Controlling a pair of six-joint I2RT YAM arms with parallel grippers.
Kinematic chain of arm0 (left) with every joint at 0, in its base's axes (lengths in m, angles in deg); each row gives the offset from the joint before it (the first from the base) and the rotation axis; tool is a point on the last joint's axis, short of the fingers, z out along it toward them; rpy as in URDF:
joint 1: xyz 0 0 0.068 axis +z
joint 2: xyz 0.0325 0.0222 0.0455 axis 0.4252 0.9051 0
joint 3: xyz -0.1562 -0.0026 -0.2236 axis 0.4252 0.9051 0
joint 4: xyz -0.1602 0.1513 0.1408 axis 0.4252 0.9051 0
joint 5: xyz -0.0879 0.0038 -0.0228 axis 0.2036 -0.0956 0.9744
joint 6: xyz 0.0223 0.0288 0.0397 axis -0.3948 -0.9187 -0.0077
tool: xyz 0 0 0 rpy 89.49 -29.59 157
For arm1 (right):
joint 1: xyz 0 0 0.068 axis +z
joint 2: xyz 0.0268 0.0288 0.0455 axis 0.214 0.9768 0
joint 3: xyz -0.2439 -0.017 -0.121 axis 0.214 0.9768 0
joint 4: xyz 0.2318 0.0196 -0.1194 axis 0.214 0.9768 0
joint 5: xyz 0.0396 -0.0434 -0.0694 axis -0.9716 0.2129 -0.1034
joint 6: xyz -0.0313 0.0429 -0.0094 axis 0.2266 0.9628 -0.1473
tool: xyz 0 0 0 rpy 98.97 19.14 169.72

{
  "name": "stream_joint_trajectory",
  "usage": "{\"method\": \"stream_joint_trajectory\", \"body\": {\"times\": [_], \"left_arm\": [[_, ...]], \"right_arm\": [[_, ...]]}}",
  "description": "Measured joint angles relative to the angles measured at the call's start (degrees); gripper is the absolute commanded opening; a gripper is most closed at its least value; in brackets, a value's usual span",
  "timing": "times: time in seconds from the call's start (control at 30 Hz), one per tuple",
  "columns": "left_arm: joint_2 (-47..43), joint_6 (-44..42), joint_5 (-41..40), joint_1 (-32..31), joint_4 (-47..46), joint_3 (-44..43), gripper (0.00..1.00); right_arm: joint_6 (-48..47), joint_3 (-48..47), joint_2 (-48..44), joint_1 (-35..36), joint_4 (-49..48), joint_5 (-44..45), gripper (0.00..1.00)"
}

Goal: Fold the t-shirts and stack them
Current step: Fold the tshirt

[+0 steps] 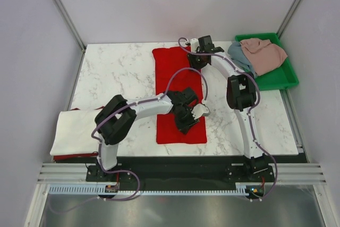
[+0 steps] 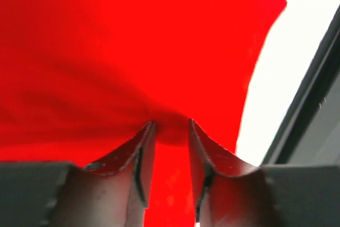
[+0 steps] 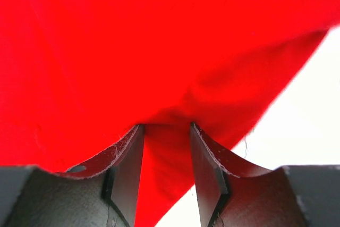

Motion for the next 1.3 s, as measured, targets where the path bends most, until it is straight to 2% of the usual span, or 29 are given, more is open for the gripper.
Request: {"method": "stream_joint_trajectory", "body": {"times": [0.13, 0.2, 0.27, 0.37, 0.4, 0.53, 0.73, 0.83, 1.07, 1.3], "left_arm": [[-10.16, 4.09, -5.11, 0.48, 0.70, 4.57, 0.52], [-18.27, 7.50, -6.99, 2.75, 0.96, 5.16, 0.52], [-25.18, 11.50, -8.00, 6.80, 0.37, 5.16, 0.52], [-32.22, 19.85, -8.44, 15.96, 0.48, 5.42, 0.67], [-33.00, 22.71, -8.13, 18.84, 0.44, 6.05, 0.67], [-32.81, 34.07, -6.38, 26.27, 0.46, 14.36, 0.61], [-31.85, 44.35, -4.63, 27.12, 2.45, 27.28, 0.61], [-31.82, 47.06, -3.19, 27.23, 1.79, 31.08, 0.62], [-29.75, 50.75, 0.02, 27.54, -0.22, 36.65, 0.58], [-28.98, 53.37, 4.04, 27.80, -2.97, 40.02, 0.55]], "right_arm": [[1.25, 6.51, -4.66, -0.90, -0.46, 0.57, 0.51], [2.54, 12.17, -9.86, -2.16, -0.02, 0.44, 0.51], [4.15, 18.49, -16.65, -3.87, -0.61, -0.55, 0.51], [7.26, 31.04, -29.73, -6.34, -1.90, -4.33, 0.51], [8.26, 34.60, -33.16, -6.82, -1.99, -5.73, 0.50], [13.27, 52.33, -45.90, -6.54, -2.75, -13.81, 0.49], [19.67, 73.35, -50.29, -5.27, -0.09, -23.56, 0.49], [20.83, 78.20, -51.54, -5.07, 2.45, -25.51, 0.49], [26.10, 86.64, -56.22, -2.08, 5.11, -26.21, 0.50], [29.42, 88.48, -55.32, 2.16, 5.68, -25.66, 0.50]]}}
